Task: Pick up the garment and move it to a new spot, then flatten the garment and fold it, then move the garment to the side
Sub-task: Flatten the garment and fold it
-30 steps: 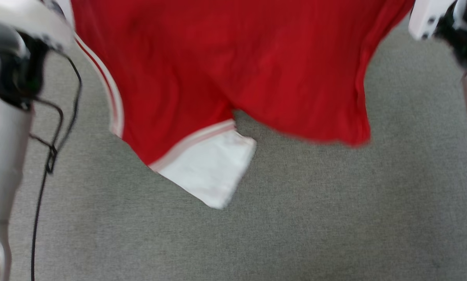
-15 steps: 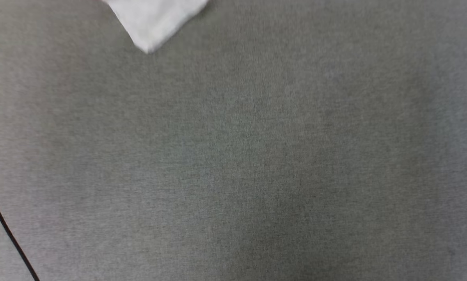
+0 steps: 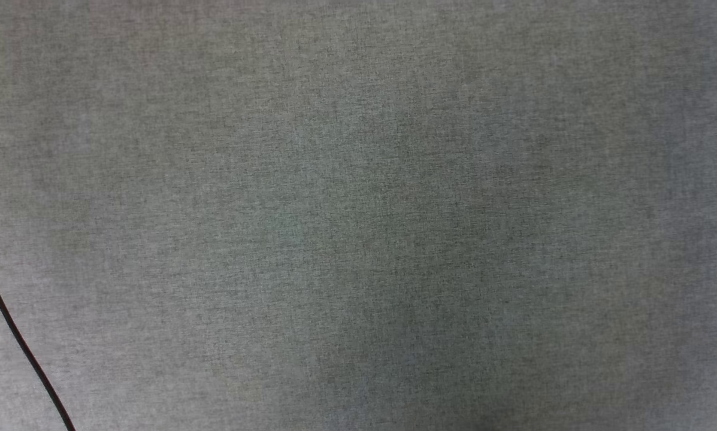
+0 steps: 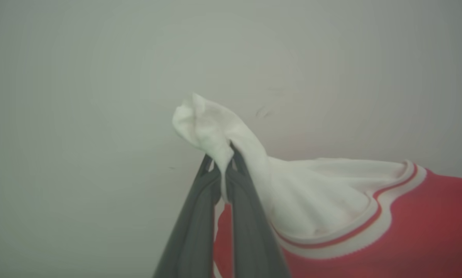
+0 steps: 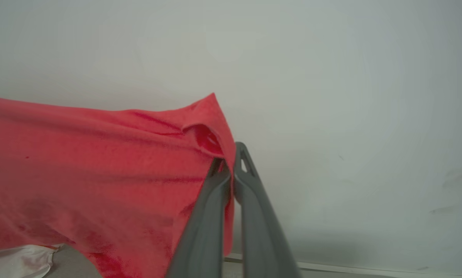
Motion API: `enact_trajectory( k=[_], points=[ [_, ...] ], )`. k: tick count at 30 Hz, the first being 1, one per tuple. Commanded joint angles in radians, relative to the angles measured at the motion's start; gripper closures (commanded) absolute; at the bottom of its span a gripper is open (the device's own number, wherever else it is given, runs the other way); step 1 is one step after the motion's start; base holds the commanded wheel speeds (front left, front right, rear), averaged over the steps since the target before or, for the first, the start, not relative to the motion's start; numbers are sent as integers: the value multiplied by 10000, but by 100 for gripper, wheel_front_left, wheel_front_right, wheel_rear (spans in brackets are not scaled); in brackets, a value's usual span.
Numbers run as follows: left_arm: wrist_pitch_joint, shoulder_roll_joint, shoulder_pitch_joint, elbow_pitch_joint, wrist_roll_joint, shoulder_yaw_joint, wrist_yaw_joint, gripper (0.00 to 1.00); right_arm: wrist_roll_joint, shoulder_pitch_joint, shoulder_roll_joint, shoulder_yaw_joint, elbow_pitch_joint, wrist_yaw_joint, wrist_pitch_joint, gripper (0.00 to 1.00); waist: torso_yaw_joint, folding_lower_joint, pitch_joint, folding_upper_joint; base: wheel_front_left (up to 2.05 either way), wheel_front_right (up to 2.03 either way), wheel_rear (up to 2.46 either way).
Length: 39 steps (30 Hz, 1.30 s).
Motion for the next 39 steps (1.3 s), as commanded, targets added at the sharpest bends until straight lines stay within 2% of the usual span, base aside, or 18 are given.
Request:
enact_trajectory(
  k=[1,6,10,19,25,32,39],
  points=[
    [-76,90,113,119,-76,17,-3,100,-6,181,-7,3,41,-24,-36,100,36,-2,52,0,0,0,0],
    [-175,-86,895,630,-459,-235,-98,100,239,1020,24,340,214,-23,6,100,153,-2,-154,0,0,0,0],
    [-278,-203,2278,300,-1081,-638,-112,100,773,2169,-26,881,389,-21,-14,100,223,-2,-700,0,0,0,0],
    [-680,-12,6803,-948,-2231,-1632,-106,100,2548,5943,-595,2075,388,-21,-506,100,317,-2,-2721,0,0,0,0],
    [-824,20,9669,-1804,-2576,-1735,-34,100,3484,8580,-1136,2586,-214,-23,-839,100,442,-2,-4118,0,0,0,0],
    [-879,222,12728,-2993,-2778,-1597,707,100,4222,11387,-1615,2770,-1267,-24,-643,100,453,-2,-5629,0,0,0,0],
    [-768,744,15655,-5227,-3223,-1315,2105,100,4164,13781,-2044,2624,-2853,-35,17,100,403,-2,-6580,0,0,0,0]
  ],
)
